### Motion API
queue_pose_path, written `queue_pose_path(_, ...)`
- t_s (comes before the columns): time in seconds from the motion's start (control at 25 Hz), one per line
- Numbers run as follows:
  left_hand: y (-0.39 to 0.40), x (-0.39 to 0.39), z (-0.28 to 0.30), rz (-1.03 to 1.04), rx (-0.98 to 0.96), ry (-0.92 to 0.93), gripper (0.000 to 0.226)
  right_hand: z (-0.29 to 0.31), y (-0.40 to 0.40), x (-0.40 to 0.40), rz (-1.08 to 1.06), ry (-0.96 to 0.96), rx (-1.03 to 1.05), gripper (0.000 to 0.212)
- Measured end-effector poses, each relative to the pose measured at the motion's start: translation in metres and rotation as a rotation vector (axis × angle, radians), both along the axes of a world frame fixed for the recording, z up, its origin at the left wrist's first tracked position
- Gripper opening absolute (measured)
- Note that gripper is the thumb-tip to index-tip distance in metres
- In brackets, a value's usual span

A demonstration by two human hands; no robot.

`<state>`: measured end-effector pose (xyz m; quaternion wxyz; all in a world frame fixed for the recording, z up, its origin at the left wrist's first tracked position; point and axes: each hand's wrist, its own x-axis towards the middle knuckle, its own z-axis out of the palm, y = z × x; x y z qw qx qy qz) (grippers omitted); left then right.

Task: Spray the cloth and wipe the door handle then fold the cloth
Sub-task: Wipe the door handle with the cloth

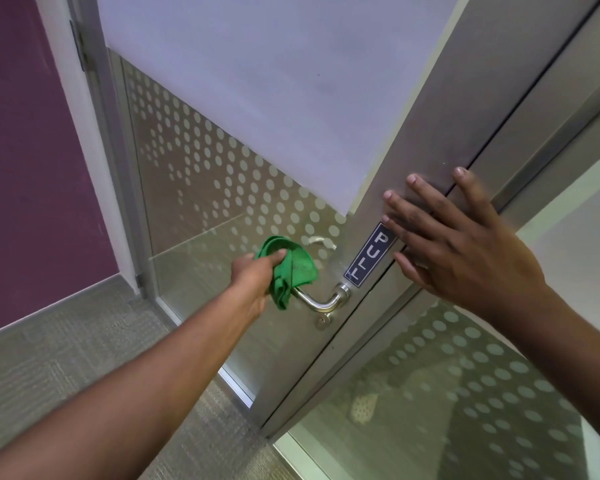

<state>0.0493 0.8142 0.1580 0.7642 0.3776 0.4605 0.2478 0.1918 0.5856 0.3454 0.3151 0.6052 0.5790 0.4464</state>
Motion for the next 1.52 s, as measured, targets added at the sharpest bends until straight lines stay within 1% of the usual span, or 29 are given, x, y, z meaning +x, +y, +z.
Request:
queue_pose_path(0.08, 0.019, 0.011, 0.008, -0.039, 0.265, 0.188, 0.031, 0.0, 0.001, 0.0, 0.009, 0.009, 0.004, 0.066)
queue_pose_path(0.12, 0.025, 0.015, 0.009, -0.082, 0.356, 0.279, 0.034, 0.001, 0.001, 0.001, 0.011, 0.012, 0.003, 0.066)
queue_pose_path(0.2, 0.027, 0.014, 0.009, -0.136, 0.438, 0.379, 0.04, 0.001, 0.001, 0.001, 0.022, -0.002, 0.013, 0.065)
queue_pose_path(0.28, 0.016, 0.007, 0.001, -0.15, 0.443, 0.383, 0.036, -0.002, 0.002, 0.0, 0.036, -0.003, 0.029, 0.063)
queue_pose_path(0.36, 0.003, -0.003, -0.011, -0.118, 0.345, 0.316, 0.03, -0.005, 0.002, 0.0, 0.044, 0.019, 0.039, 0.062)
queue_pose_path(0.44, -0.002, -0.009, -0.013, -0.07, 0.152, 0.17, 0.032, -0.005, 0.001, 0.001, 0.056, 0.031, 0.052, 0.061)
queue_pose_path(0.52, 0.006, -0.004, -0.008, -0.066, -0.018, 0.036, 0.032, -0.003, 0.001, 0.002, 0.067, 0.036, 0.064, 0.06)
queue_pose_path(0.56, 0.009, -0.001, -0.006, -0.053, -0.045, 0.008, 0.032, -0.003, 0.001, 0.001, 0.068, 0.043, 0.06, 0.06)
queue_pose_path(0.6, 0.01, 0.004, -0.008, -0.027, -0.031, 0.006, 0.034, -0.004, 0.002, 0.0, 0.067, 0.053, 0.055, 0.06)
queue_pose_path(0.68, 0.0, 0.008, -0.014, 0.046, 0.061, 0.063, 0.04, -0.004, 0.002, 0.0, 0.065, 0.069, 0.054, 0.06)
queue_pose_path(0.76, -0.024, 0.001, -0.025, 0.095, 0.096, 0.106, 0.04, -0.004, 0.002, -0.001, 0.063, 0.069, 0.058, 0.06)
queue_pose_path(0.92, -0.066, -0.009, -0.039, 0.108, 0.016, -0.012, 0.032, -0.003, 0.001, 0.0, 0.033, 0.06, 0.032, 0.061)
queue_pose_path(1.04, -0.051, -0.002, -0.024, 0.142, -0.092, -0.043, 0.03, -0.002, 0.001, -0.001, 0.054, 0.089, 0.045, 0.059)
queue_pose_path(1.12, -0.04, 0.0, -0.019, 0.173, -0.117, -0.093, 0.028, -0.003, 0.001, -0.002, 0.067, 0.102, 0.055, 0.058)
queue_pose_path(1.24, -0.06, 0.001, -0.023, 0.247, -0.19, -0.178, 0.025, -0.003, 0.001, -0.002, 0.063, 0.091, 0.054, 0.058)
queue_pose_path(1.32, -0.083, 0.002, -0.029, 0.217, -0.305, -0.258, 0.035, -0.002, 0.001, -0.001, 0.047, 0.074, 0.042, 0.059)
queue_pose_path(1.4, -0.097, -0.001, -0.037, 0.126, -0.4, -0.335, 0.047, -0.003, 0.0, 0.0, 0.038, 0.066, 0.03, 0.06)
queue_pose_path(1.44, -0.101, -0.002, -0.041, 0.07, -0.425, -0.358, 0.049, -0.003, 0.0, 0.0, 0.038, 0.066, 0.028, 0.06)
queue_pose_path(1.52, -0.107, -0.008, -0.043, -0.032, -0.457, -0.379, 0.045, -0.002, -0.001, 0.0, 0.048, 0.075, 0.038, 0.058)
